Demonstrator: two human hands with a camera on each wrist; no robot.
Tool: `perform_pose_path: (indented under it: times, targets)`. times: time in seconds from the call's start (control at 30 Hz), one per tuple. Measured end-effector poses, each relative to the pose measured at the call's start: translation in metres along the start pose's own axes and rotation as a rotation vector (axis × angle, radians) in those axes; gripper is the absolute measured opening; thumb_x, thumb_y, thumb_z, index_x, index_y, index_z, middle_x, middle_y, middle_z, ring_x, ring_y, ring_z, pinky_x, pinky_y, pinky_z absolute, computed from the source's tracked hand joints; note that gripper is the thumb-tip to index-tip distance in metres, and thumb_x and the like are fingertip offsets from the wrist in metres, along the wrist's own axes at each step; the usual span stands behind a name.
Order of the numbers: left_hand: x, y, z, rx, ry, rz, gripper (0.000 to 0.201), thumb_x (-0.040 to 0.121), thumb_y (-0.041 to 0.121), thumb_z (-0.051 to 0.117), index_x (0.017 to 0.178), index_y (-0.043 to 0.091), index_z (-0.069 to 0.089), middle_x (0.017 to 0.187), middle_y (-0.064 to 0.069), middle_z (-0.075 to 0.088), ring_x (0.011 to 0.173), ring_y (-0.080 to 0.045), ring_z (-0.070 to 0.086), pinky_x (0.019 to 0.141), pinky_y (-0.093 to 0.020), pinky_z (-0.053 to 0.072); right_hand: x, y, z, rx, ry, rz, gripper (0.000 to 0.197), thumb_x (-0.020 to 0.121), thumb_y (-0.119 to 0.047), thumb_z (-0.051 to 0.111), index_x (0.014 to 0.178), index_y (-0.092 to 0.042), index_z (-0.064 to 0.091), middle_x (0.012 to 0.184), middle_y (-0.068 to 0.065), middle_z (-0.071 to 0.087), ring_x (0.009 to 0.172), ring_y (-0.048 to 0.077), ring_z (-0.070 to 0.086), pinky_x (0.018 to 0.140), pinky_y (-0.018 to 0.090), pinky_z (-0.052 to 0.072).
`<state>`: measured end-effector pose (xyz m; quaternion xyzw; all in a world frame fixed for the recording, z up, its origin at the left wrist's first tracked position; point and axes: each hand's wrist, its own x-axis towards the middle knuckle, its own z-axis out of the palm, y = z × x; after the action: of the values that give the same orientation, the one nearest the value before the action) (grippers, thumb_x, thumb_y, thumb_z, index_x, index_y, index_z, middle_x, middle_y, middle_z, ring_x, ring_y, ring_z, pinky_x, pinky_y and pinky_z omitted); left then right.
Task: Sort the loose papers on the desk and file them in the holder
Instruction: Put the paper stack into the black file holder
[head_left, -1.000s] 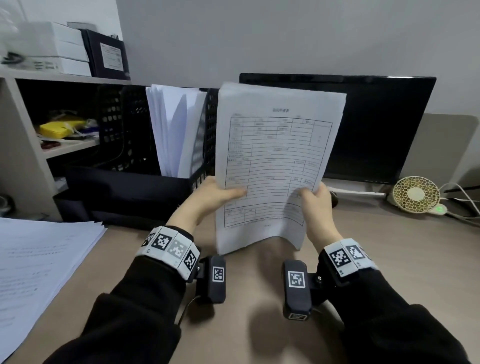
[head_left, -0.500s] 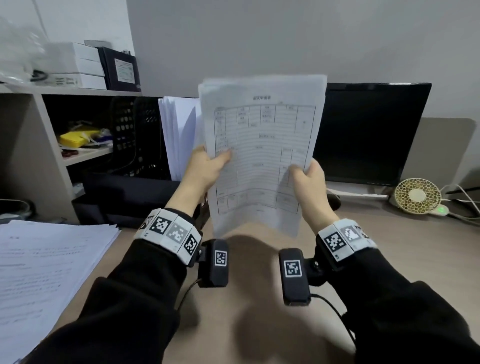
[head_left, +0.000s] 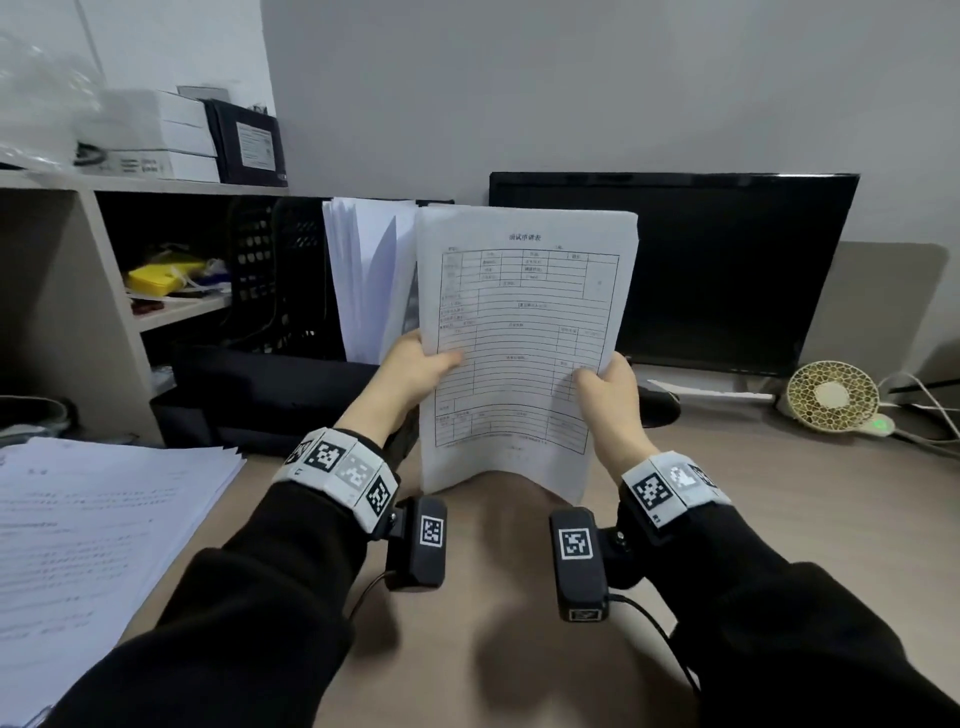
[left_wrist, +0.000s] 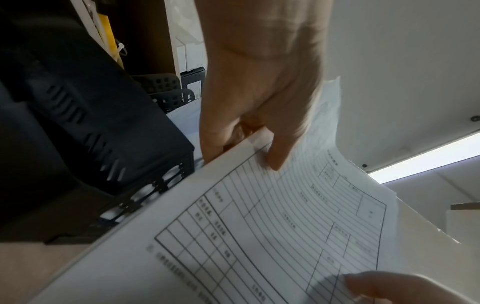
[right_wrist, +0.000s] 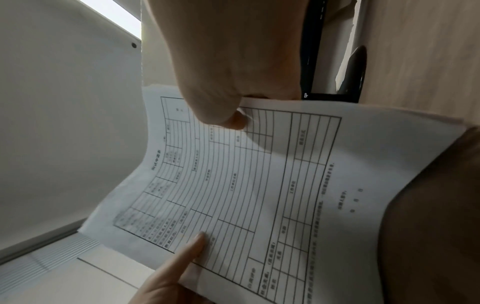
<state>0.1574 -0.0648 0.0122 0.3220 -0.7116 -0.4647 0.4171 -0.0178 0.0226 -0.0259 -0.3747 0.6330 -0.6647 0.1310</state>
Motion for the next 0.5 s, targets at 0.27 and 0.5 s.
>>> perform_pose_path:
  times: [0.27, 0.5]
  targets:
    - [-0.010, 0.014, -0.059, -0.035, 0.121, 0.181, 0.020, 0.085, 0.005, 0.068, 0.096, 0.022, 0.068, 0.100, 0.006, 0.070, 0.092, -0.007, 0.067, 0.083, -0.024, 0.054, -0.006, -0.044, 0.034, 0.084, 0.018, -0.169, 0.016, 0.092, -0.006, 0.044, 0.099, -0.016, 0.054, 0.098, -0.001, 0.062, 0.097, 0.018, 0.060, 0.081, 0.031, 0.051]
    - [-0.019, 0.024, -0.142, 0.004, 0.404, 0.223, 0.018, 0.087, 0.006, 0.066, 0.102, 0.016, 0.067, 0.090, 0.008, 0.071, 0.084, -0.004, 0.068, 0.081, -0.023, 0.055, -0.014, -0.073, 0.097, 0.097, -0.173, -0.190, 0.017, 0.088, -0.014, 0.057, 0.106, -0.016, 0.056, 0.097, -0.005, 0.064, 0.091, 0.011, 0.063, 0.077, 0.028, 0.054]
